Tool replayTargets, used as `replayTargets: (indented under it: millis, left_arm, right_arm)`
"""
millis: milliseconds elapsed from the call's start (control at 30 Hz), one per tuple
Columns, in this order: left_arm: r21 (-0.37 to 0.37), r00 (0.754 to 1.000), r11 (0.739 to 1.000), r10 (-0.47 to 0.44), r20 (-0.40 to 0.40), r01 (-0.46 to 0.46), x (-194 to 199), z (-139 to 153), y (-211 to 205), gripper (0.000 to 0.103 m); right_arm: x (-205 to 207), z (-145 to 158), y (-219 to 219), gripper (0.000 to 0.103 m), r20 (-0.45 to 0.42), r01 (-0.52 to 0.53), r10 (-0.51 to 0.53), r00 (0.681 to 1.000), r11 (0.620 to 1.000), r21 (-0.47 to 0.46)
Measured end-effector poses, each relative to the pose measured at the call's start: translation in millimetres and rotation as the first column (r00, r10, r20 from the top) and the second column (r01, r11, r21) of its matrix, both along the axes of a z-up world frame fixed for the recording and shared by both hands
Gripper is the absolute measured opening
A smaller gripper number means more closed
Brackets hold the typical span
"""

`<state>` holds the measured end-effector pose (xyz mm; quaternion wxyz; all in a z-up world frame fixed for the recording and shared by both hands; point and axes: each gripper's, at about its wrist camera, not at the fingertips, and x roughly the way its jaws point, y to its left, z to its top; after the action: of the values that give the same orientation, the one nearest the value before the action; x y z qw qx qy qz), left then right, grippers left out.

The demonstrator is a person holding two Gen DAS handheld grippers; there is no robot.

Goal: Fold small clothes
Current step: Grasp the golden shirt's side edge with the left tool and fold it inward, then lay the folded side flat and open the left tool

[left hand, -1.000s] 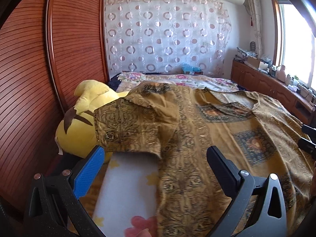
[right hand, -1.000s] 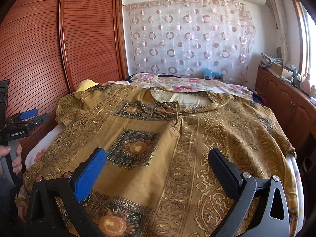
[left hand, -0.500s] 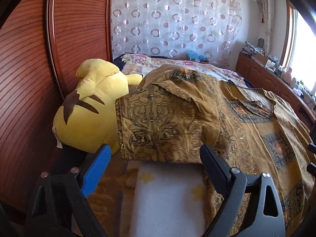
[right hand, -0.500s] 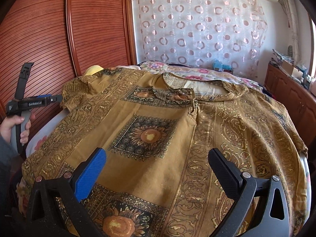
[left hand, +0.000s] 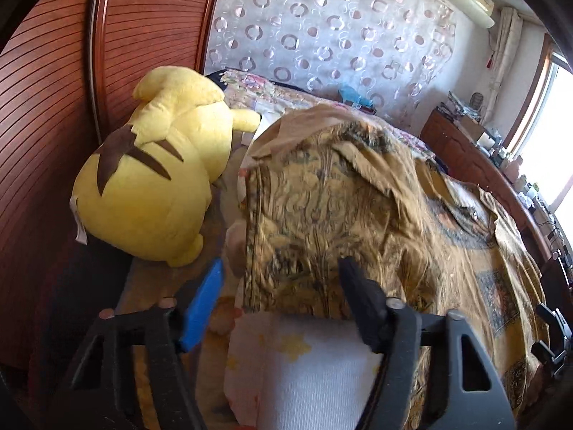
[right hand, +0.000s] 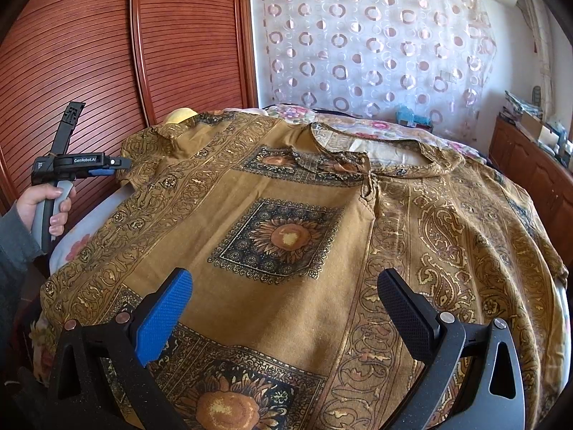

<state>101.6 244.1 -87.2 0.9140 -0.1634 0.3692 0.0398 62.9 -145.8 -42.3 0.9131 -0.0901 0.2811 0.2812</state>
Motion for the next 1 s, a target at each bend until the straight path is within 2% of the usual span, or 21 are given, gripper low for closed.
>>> replayTargets:
  millis: [67, 200, 233, 300, 333, 433, 633, 733, 867, 1000]
  left_arm:
    - [-0.017, 1.000, 1.000, 0.001, 0.001, -0.001, 5.8, 2.2, 5.5, 0.056]
    - [-0.017, 1.000, 1.000, 0.007, -0.017, -0.007, 18.9, 1.5, 14.4, 0.055]
    - [-0.020, 1.000, 1.000, 0.006, -0.023, -0.006, 21.6, 0.7, 16.1, 0.052]
    - [-0.029, 1.000, 1.000, -0.004, -0.022, 0.004, 25.8, 0.2, 19.4, 0.039]
    - [-0.028, 1.000, 1.000, -0.011, -0.016, 0.011, 25.9, 1.4, 18.3, 0.027]
    - [0.036, 0.999, 0.999, -0.030, 0.032, 0.029, 19.3, 13.7, 8.3, 0.008]
    - [0.119, 0.985, 0.986, -0.130, 0.110, 0.117, 12.4, 49.9, -30.3, 0.007]
    - [0.144, 0.966, 0.971, -0.211, 0.152, 0.189, 14.7, 74.3, -64.0, 0.007]
    - [0.162, 0.939, 0.947, -0.303, 0.166, 0.277, 22.3, 91.0, -102.1, 0.007]
    - [0.177, 0.914, 0.919, -0.379, 0.143, 0.353, 25.9, 93.4, -137.0, 0.007]
  right_arm:
    - [1.3, -0.6, 2.6, 0.103, 0.002, -0.001, 0.001, 1.000, 1.000, -0.002]
    - [1.8, -1.4, 4.1, 0.103, 0.003, -0.005, 0.005, 1.000, 1.000, -0.002]
    - [1.9, -1.8, 4.8, 0.103, 0.003, -0.006, 0.006, 1.000, 1.000, 0.000]
    - [3.0, -2.2, 3.6, 0.103, -0.003, -0.009, 0.009, 1.000, 1.000, 0.005]
    - [2.7, -2.4, 2.7, 0.103, -0.007, -0.013, 0.014, 1.000, 1.000, 0.009]
    - [2.1, -3.2, 2.4, 0.103, -0.010, -0.020, 0.020, 1.000, 1.000, 0.010]
    - [3.2, -2.8, 1.6, 0.103, -0.011, -0.017, 0.017, 1.000, 1.000, 0.015]
    - [3.1, -2.5, 1.3, 0.103, -0.011, -0.014, 0.014, 1.000, 1.000, 0.017]
    - [3.8, -2.2, 1.0, 0.103, -0.012, -0.012, 0.012, 1.000, 1.000, 0.016]
    - [2.9, -2.8, 0.7, 0.103, -0.011, -0.012, 0.012, 1.000, 1.000, 0.021]
